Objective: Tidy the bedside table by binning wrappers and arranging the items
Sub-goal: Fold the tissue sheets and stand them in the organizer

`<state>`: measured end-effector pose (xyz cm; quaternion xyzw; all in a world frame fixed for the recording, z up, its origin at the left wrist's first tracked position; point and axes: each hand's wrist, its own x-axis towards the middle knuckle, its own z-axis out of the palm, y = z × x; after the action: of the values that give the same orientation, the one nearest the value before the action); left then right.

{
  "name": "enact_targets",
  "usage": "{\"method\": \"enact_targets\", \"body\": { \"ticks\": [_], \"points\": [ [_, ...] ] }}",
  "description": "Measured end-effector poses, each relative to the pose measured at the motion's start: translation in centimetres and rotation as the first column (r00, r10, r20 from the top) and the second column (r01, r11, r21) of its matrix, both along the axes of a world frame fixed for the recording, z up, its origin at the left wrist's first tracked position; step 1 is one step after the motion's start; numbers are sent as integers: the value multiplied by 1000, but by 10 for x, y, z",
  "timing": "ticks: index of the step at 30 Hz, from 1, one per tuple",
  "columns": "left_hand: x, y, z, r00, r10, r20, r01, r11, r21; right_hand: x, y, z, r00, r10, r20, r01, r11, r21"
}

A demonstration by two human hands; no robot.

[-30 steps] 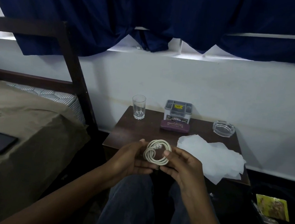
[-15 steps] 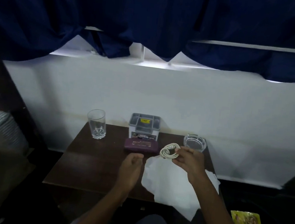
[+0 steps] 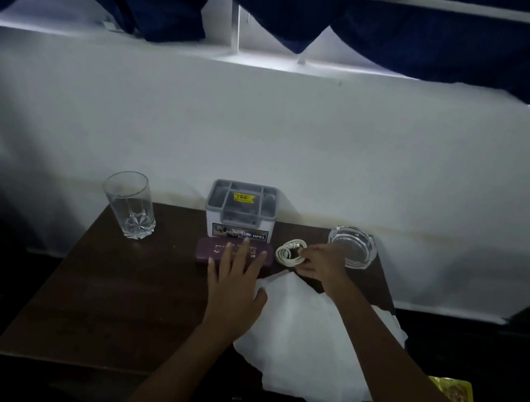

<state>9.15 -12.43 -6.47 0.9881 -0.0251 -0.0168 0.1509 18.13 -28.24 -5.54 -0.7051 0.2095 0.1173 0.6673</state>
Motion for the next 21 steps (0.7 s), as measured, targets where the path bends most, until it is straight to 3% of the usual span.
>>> {"method": "enact_targets", "body": {
  "ticks": [4, 6, 15, 18, 21],
  "points": [
    [1, 6, -6, 998, 5, -57, -2, 998, 62, 1, -2, -3, 992, 117, 52, -88, 919, -385],
    [-1, 8, -5, 999, 12, -38, -10, 999, 43, 0, -1, -1, 987, 151, 46, -112, 877, -468],
    [-9, 10, 9, 996, 84, 0, -84, 989, -119, -15, -12, 11, 998, 24, 50, -6, 945, -328],
    [-13, 11, 10, 995, 99, -6, -99, 982, -160, -31, -14, 19, 973, -157, 166, 178, 977, -117],
    [-20, 13, 7, 995, 102, -16, -104, 979, -176, -57, -8, 24, 930, -312, 193, 311, 950, 35]
  ]
}}
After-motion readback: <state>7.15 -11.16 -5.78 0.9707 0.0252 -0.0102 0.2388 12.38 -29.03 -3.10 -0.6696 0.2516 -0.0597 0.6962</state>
